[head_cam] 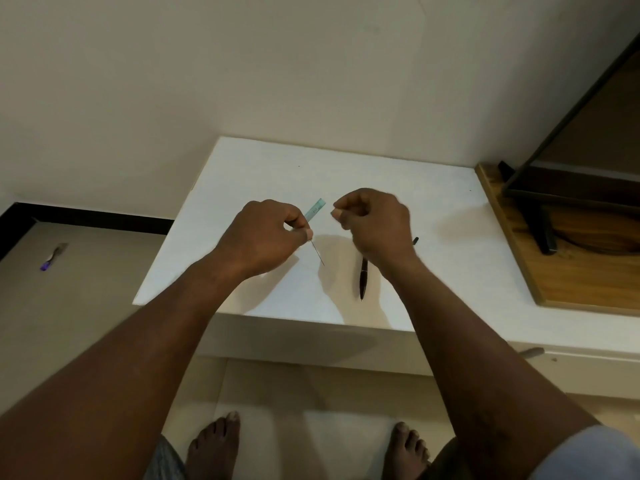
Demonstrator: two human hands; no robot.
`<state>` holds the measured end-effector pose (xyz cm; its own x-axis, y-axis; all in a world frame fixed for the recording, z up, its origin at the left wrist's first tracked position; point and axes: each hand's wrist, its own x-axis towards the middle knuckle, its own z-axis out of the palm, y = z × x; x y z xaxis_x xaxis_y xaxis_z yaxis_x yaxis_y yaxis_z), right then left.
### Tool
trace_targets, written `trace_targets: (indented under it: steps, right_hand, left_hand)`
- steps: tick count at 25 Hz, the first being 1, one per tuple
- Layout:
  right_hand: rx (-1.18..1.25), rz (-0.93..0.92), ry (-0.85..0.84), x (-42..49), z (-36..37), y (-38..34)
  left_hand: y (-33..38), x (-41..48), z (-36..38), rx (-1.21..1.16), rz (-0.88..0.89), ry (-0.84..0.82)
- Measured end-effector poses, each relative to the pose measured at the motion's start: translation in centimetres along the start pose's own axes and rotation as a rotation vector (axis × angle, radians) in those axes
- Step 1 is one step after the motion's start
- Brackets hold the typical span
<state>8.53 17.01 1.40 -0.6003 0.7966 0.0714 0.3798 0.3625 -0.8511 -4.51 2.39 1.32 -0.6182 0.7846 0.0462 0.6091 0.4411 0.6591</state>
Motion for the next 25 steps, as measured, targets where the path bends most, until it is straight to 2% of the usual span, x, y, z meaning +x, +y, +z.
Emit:
trace_targets:
  steps: [3,6,25]
  right_hand:
    - [0.279,0.126,0.01,0.3,-2.0,-0.2]
    - [0.368,0.172,-0.014,0.3,-2.7,0.2]
    - [0.326,0.143,-0.07,0.2,-2.3,0.0]
  left_hand:
    - [0.6,-0.3,0.7,0.064,0.062,0.004]
    - [1.0,-0.3,1.1,0.042,0.073,0.002]
    - [2.0,-0.7,1.0,0.004,0.09,0.002]
